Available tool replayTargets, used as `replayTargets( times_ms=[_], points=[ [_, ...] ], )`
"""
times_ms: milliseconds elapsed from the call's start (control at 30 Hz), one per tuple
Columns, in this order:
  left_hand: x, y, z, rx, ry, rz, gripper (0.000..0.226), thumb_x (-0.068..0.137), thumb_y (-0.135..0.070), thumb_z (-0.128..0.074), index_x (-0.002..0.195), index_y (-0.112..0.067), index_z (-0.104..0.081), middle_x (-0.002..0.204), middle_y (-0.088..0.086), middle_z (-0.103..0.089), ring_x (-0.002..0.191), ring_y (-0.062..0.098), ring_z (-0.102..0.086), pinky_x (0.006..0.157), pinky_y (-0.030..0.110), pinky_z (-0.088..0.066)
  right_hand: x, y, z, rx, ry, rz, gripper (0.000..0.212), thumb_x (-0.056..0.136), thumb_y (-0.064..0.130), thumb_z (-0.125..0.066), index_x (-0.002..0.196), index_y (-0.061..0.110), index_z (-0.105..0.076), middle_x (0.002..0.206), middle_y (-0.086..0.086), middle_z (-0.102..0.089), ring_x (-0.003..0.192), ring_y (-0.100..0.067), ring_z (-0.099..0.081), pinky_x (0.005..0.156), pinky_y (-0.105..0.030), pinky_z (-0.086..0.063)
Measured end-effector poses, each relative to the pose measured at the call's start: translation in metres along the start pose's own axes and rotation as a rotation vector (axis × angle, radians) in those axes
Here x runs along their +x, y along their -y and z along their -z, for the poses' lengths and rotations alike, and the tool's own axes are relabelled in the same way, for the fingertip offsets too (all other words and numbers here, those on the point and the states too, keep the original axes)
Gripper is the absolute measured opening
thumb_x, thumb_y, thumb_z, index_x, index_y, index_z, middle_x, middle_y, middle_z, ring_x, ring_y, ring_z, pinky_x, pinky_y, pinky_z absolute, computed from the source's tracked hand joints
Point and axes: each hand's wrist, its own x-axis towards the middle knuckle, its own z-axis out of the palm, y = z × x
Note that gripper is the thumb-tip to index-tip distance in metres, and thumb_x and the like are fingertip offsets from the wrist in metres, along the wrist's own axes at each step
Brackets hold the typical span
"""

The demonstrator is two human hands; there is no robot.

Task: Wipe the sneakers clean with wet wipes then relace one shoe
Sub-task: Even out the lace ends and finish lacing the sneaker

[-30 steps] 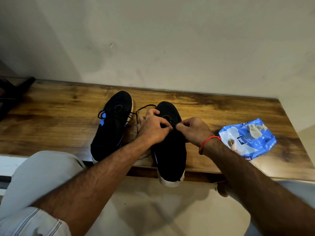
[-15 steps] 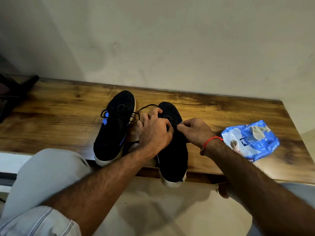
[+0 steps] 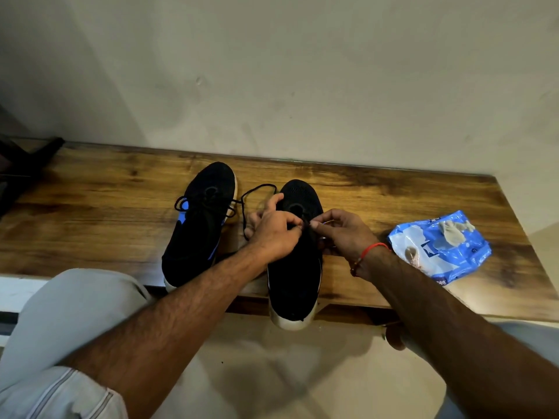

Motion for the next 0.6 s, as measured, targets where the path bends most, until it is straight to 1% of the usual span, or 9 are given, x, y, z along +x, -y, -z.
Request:
replayTargets(
  times_ms=[67, 133, 200, 267, 333, 400, 500, 533, 600],
  points=[
    [-0.002, -0.001, 0.0, -0.005, 0.001, 0.006, 0.007, 0.095, -0.035, -0.068, 0.098, -0.038, -0.074, 0.165, -0.018, -0.016, 0.141, 0.025, -0.022, 0.112, 0.039, -0.023, 0.002, -0.001, 0.001, 0.031, 0.005, -0.011, 0.004, 0.093, 0.014, -0.068, 0.091, 0.012, -0.064, 0.08, -0.004, -0.065, 0.061, -0.016, -0.058, 0.062, -0.032, -0.051],
    [-0.004, -0.001, -0.001, -0.004, 0.004, 0.024, 0.007, 0.096, -0.036, -0.067, 0.098, -0.038, -0.073, 0.164, -0.017, -0.015, 0.141, 0.026, -0.021, 0.111, 0.041, -0.021, 0.003, -0.001, -0.002, 0.006, 0.002, -0.024, 0.006, 0.095, 0.015, -0.065, 0.09, 0.014, -0.062, 0.077, -0.003, -0.063, 0.059, -0.015, -0.057, 0.061, -0.032, -0.05],
    [-0.005, -0.001, -0.004, 0.017, -0.004, 0.026, 0.007, 0.096, -0.034, -0.065, 0.1, -0.037, -0.071, 0.165, -0.013, -0.012, 0.142, 0.029, -0.018, 0.111, 0.044, -0.019, 0.006, -0.001, -0.007, -0.115, -0.036, -0.018, 0.011, 0.097, 0.017, -0.061, 0.086, 0.017, -0.061, 0.075, -0.002, -0.062, 0.061, -0.017, -0.058, 0.065, -0.039, -0.054],
    [-0.008, -0.001, -0.009, 0.079, -0.024, -0.039, 0.012, 0.095, -0.029, -0.064, 0.106, -0.034, -0.064, 0.166, -0.007, -0.005, 0.143, 0.03, -0.013, 0.112, 0.048, -0.017, 0.008, 0.001, -0.009, -0.212, -0.079, -0.018, 0.017, 0.097, 0.016, -0.058, 0.08, 0.019, -0.06, 0.076, -0.004, -0.063, 0.065, -0.02, -0.061, 0.072, -0.045, -0.058],
    [-0.011, 0.0, -0.013, 0.151, -0.049, -0.119, 0.025, 0.092, -0.022, -0.062, 0.113, -0.029, -0.052, 0.165, -0.002, -0.001, 0.144, 0.029, -0.011, 0.111, 0.053, -0.018, 0.009, 0.006, -0.003, -0.173, -0.106, -0.037, 0.018, 0.098, 0.012, -0.053, 0.082, 0.018, -0.058, 0.081, -0.009, -0.064, 0.064, -0.024, -0.063, 0.071, -0.048, -0.059],
    [-0.011, 0.002, -0.01, 0.151, -0.087, -0.103, 0.031, 0.091, -0.021, -0.058, 0.116, -0.026, -0.04, 0.164, 0.001, -0.005, 0.144, 0.03, -0.015, 0.11, 0.055, -0.02, 0.008, 0.015, 0.009, -0.05, -0.139, -0.051, 0.015, 0.099, 0.01, -0.048, 0.087, 0.015, -0.055, 0.086, -0.012, -0.062, 0.063, -0.029, -0.064, 0.069, -0.05, -0.059],
    [-0.007, 0.006, -0.001, 0.182, -0.116, -0.05, 0.031, 0.092, -0.024, -0.053, 0.119, -0.023, -0.038, 0.163, 0.004, -0.01, 0.143, 0.03, -0.019, 0.11, 0.055, -0.02, 0.013, 0.024, 0.032, 0.009, -0.235, -0.035, 0.007, 0.1, 0.009, -0.046, 0.097, 0.01, -0.053, 0.087, -0.013, -0.06, 0.066, -0.034, -0.067, 0.072, -0.054, -0.06],
    [-0.006, 0.008, 0.001, 0.192, -0.118, -0.047, 0.031, 0.092, -0.025, -0.052, 0.119, -0.023, -0.037, 0.162, 0.005, -0.011, 0.143, 0.03, -0.019, 0.11, 0.055, -0.02, 0.015, 0.025, 0.042, -0.046, -0.291, -0.01, 0.008, 0.098, 0.01, -0.046, 0.101, 0.008, -0.053, 0.089, -0.013, -0.061, 0.068, -0.035, -0.069, 0.074, -0.055, -0.059],
    [-0.006, 0.011, 0.004, 0.192, -0.113, -0.031, 0.035, 0.092, -0.028, -0.053, 0.122, -0.025, -0.035, 0.161, 0.004, -0.011, 0.142, 0.03, -0.019, 0.11, 0.053, -0.02, 0.022, 0.024, 0.061, -0.371, -0.448, 0.122, 0.015, 0.094, 0.011, -0.047, 0.104, 0.006, -0.057, 0.093, -0.017, -0.065, 0.079, -0.038, -0.069, 0.079, -0.048, -0.056]
  ],
)
